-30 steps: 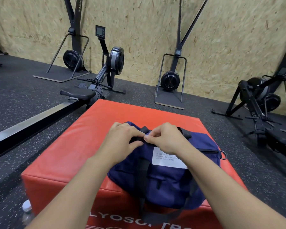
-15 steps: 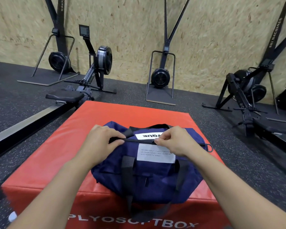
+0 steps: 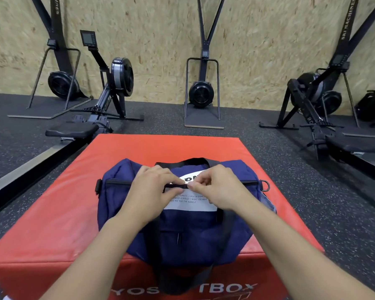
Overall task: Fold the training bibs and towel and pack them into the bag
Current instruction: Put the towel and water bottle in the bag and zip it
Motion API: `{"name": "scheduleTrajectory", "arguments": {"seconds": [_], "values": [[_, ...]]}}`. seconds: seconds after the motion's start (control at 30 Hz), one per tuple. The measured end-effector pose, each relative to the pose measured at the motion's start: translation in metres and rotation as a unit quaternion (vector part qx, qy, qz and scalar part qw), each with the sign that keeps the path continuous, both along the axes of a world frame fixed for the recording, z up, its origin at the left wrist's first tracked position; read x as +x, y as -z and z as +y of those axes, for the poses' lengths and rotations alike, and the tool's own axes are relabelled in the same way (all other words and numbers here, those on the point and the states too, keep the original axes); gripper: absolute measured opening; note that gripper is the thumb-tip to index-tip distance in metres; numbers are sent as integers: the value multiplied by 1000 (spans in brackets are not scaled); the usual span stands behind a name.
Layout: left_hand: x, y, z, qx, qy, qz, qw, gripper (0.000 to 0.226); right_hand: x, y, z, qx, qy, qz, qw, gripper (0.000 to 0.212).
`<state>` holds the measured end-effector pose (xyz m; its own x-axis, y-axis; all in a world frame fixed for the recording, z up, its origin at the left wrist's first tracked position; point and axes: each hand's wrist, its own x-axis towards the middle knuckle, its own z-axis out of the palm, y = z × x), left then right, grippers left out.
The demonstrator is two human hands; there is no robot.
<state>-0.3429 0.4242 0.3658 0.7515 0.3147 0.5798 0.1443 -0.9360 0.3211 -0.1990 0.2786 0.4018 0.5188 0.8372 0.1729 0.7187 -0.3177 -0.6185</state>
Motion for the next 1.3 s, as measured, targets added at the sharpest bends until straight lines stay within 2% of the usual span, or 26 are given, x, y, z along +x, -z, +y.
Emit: {"name": "scheduleTrajectory", "arguments": {"seconds": [0.3, 0.4, 0.67, 0.77, 0.9, 1.07, 1.3], "values": [[-2, -2, 13, -29, -20, -5, 999, 13, 46, -6, -34, -14, 70, -1, 997, 26], [3, -3, 7, -14, -11, 0, 1000, 13, 51, -1, -42, -15, 79, -10, 997, 27], [56, 0, -41, 45, 20, 17, 999, 40, 50, 8, -45, 22, 63, -11, 998, 30], [72, 5, -49, 76, 17, 30, 997, 30, 52, 10, -49, 22, 53, -16, 998, 30], [74, 7, -45, 64, 17, 12, 998, 30, 59, 12, -56, 17, 59, -7, 998, 28], [71, 5, -41, 52, 3, 8, 999, 15, 81, 11, -73, 21, 92, 13, 995, 21], [67, 7, -40, 36, 10, 5, 999, 31, 106, 5, -106, 5, 136, 12, 991, 19]]}}
